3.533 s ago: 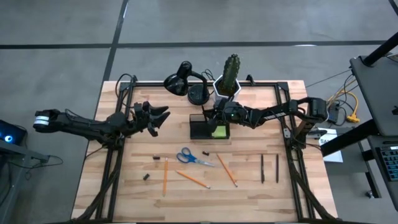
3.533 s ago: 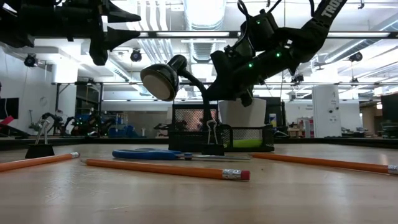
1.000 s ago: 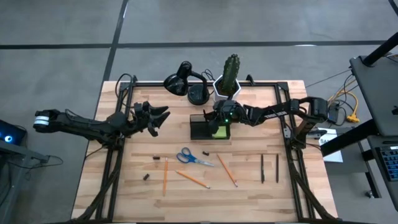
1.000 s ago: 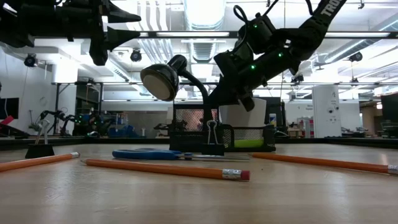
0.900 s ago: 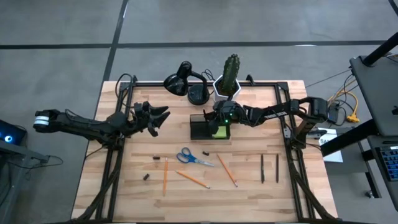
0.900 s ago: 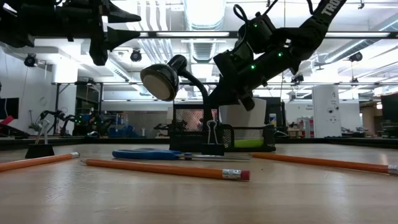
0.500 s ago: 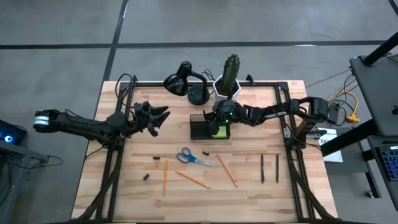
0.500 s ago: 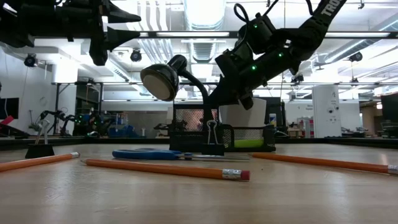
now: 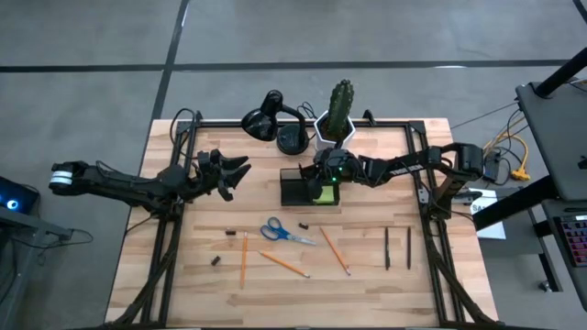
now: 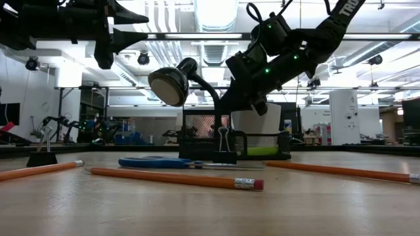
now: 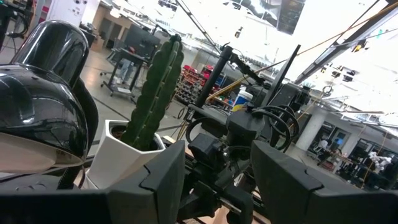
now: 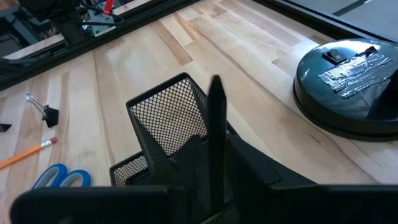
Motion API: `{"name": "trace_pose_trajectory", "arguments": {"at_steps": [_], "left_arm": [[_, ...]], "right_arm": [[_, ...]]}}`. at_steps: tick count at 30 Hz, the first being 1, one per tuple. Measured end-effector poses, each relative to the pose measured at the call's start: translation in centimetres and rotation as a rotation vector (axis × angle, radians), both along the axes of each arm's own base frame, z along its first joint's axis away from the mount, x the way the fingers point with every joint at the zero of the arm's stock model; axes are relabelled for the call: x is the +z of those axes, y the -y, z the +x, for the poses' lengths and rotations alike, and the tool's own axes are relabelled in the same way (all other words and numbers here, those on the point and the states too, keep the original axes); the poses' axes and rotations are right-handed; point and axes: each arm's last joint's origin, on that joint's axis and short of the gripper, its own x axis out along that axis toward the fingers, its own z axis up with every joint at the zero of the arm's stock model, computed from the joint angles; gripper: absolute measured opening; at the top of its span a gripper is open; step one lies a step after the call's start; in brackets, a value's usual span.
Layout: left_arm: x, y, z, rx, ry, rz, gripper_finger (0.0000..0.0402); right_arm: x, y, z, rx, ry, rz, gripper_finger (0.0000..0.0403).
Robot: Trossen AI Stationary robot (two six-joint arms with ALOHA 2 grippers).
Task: Pick and place office supplies into organizer
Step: Put the left black pen into the mesh desk organizer
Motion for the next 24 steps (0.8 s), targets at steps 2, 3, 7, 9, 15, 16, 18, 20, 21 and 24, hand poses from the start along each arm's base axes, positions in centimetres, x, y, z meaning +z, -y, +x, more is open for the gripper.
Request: {"name": "trace_pose_trajectory", "arguments": {"at_steps": [2,3,7,9,15,16,18,20,21,24], "left_arm": [[0.0,0.0,0.0,0.0,0.0,0.0,0.0168],[0.0,0.0,0.0,0.0,0.0,0.0,0.0168],[0.0,0.0,0.0,0.0,0.0,0.0,0.0168],[0.0,0.0,0.0,0.0,0.0,0.0,0.0168],[0.0,0.0,0.0,0.001,0.0,0.0,0.0168],[0.0,0.0,0.0,0.0,0.0,0.0,0.0168],[0.0,0.0,0.0,0.0,0.0,0.0,0.0168],[-0.01,0.0,0.0,0.0,-0.001,0.0,0.0168],[-0.01,0.0,0.0,0.0,-0.001,0.0,0.0168],[-0.01,0.0,0.0,0.0,0.0,0.0,0.0168]], "right_arm": [[0.01,0.01,0.0,-0.003,0.0,-0.002,0.0076],[0.01,0.01,0.0,-0.003,0.0,-0.002,0.0079],[0.02,0.02,0.0,-0.006,0.001,-0.004,0.0083],[0.05,0.02,0.0,-0.007,0.002,-0.005,0.0081],[0.28,0.04,-0.02,-0.012,0.019,-0.011,0.007],[0.3,0.05,-0.01,-0.013,0.022,-0.012,0.0069],[0.34,0.07,0.0,-0.014,0.028,-0.012,0.0068],[0.36,0.05,0.0,-0.016,0.03,-0.009,0.0069],[0.37,0.03,0.01,-0.017,0.032,-0.005,0.0071],[0.62,-0.03,-0.05,-0.017,0.04,0.0,0.0075]]}}
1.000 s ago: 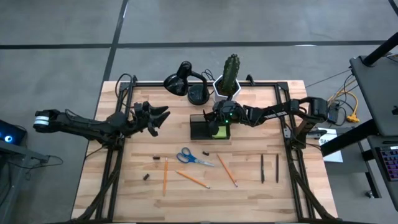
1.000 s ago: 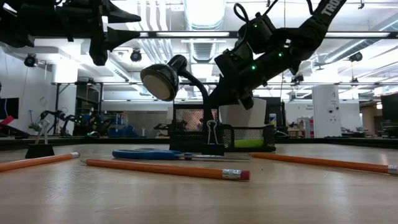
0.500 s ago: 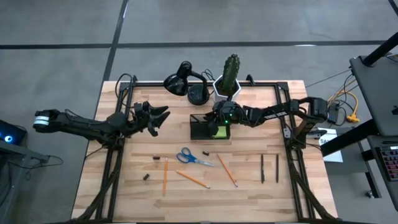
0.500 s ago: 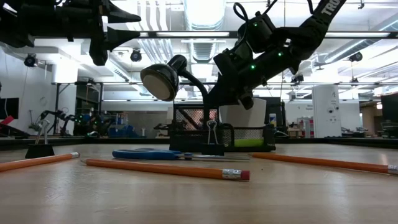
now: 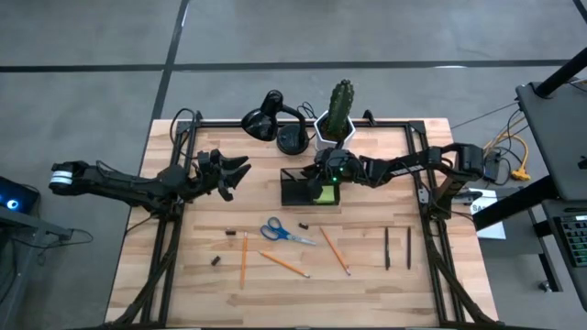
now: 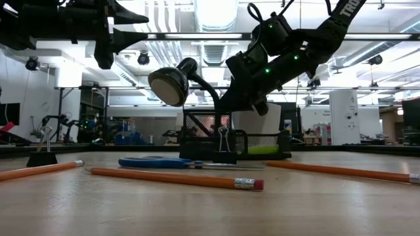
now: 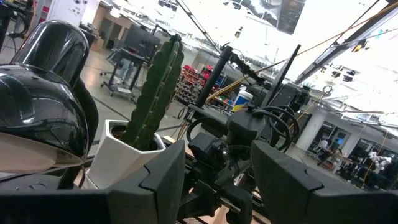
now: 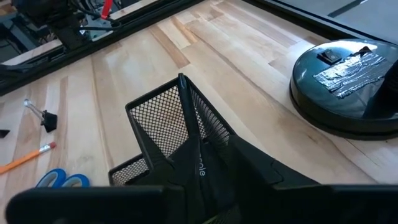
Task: Pick and place office supplies into organizer
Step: Put the left black pen into the mesh desk organizer
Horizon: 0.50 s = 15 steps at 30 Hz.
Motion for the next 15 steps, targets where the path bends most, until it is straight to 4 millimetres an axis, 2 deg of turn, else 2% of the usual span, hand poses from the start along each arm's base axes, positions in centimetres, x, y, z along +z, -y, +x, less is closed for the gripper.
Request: {"name": "trace_pose_trajectory", "arguments": {"at_steps": [3,10,15], "left_arm": [[0.0,0.0,0.0,0.0,0.0,0.0,0.0168],[0.0,0.0,0.0,0.0,0.0,0.0,0.0168],[0.0,0.0,0.0,0.0,0.0,0.0,0.0168]], "right_arm": [[0.6,0.0,-0.2,-0.001,0.013,0.003,0.0079],[3.6,-0.3,-1.2,-0.008,0.083,-0.01,0.0076],[5.0,-0.6,-2.3,-0.038,0.075,0.056,0.0073]]}}
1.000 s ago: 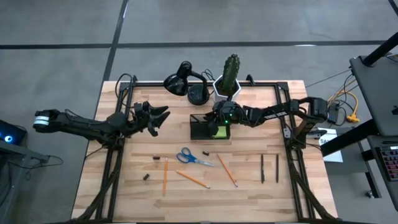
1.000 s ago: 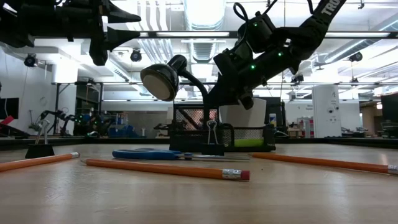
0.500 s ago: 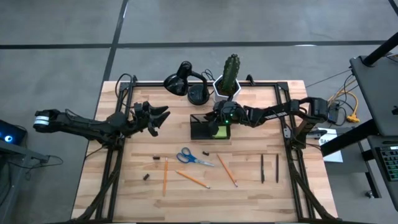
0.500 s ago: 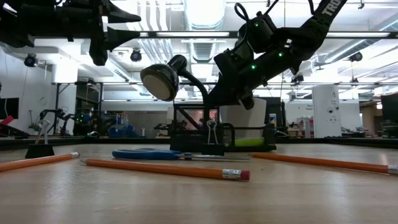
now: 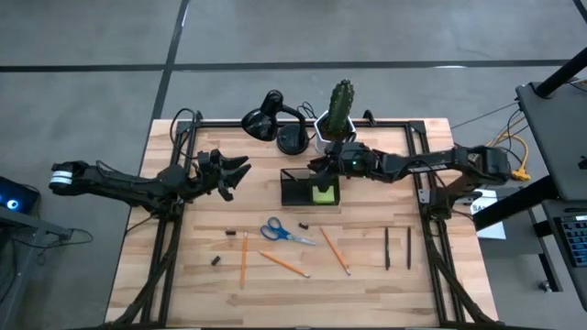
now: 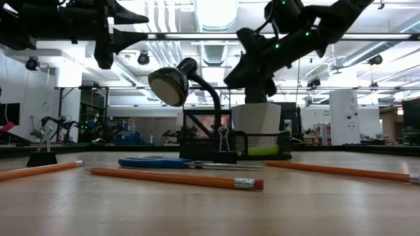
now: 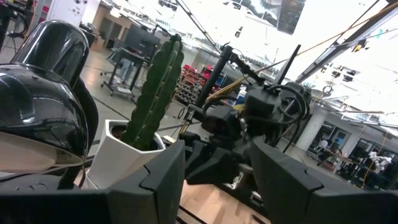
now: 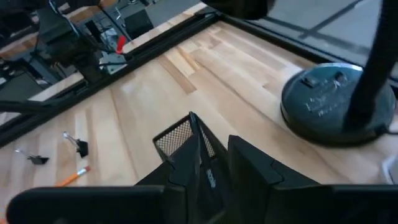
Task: Pick and place office supplies into organizer
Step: Put the left black pen into the mesh desk organizer
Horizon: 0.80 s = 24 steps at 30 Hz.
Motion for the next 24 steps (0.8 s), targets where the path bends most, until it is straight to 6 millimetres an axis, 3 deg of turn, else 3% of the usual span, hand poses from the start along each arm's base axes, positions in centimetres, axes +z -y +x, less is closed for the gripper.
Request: {"name": "trace_pose_trajectory", "arguments": {"at_steps": [5,16,24], "left_arm": [[0.0,0.0,0.0,0.0,0.0,0.0,0.0168],[-0.1,0.0,0.0,0.0,-0.004,0.0,0.0168],[-0.1,0.0,0.0,-0.001,-0.004,0.0,0.0168]], "right_arm": [[1.3,-0.6,-1.1,-0.015,-0.003,0.056,0.0077],[3.4,-1.8,-4.3,-0.22,0.026,0.527,0.0079],[5.6,-3.8,-5.5,-0.077,0.089,0.676,0.0091]]}}
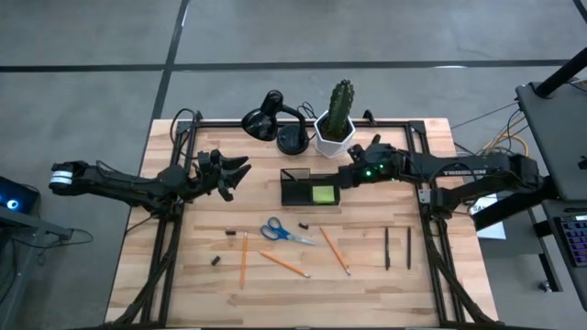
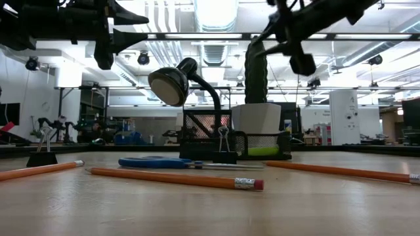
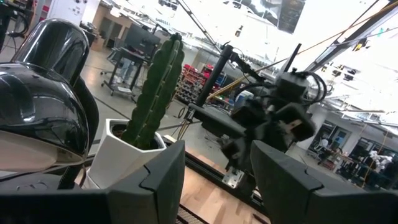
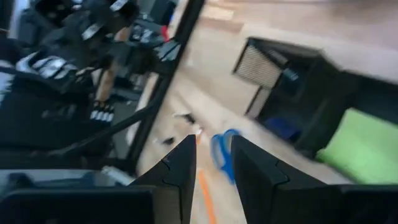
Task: Pick and place office supplies into organizer
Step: Put the left black pen into the mesh desk organizer
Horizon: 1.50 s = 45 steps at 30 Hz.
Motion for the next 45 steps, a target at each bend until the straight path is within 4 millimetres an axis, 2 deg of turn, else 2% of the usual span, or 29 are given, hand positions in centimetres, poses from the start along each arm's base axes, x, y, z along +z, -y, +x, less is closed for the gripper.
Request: {"name": "trace_pose_trajectory", "arguments": {"at_steps": [7,14,20,27,33,45], "left_arm": [[0.1,0.0,0.0,0.0,0.007,0.0,0.0168],[0.1,0.0,0.0,0.0,0.005,0.001,0.0168],[0.1,0.0,0.0,0.0,0.003,0.002,0.0168],[0.1,0.0,0.0,0.001,0.001,0.004,0.0168],[0.0,0.0,0.0,0.001,-0.006,0.006,0.0168],[-0.1,0.0,0.0,0.001,-0.012,0.006,0.0168]], "right_arm": [[0.2,-2.1,-1.0,0.028,-0.05,0.106,0.0093],[-1.1,-4.3,-3.1,0.04,-0.293,0.274,0.0094],[-1.6,-6.3,-4.4,0.027,-0.414,0.345,0.0093],[-3.0,-8.4,-6.4,-0.053,-0.661,0.402,0.0093],[-3.7,-9.9,-7.6,-0.09,-0.794,0.415,0.0095],[-6.7,-12.4,-7.9,-0.181,-1.044,0.338,0.0163]]}}
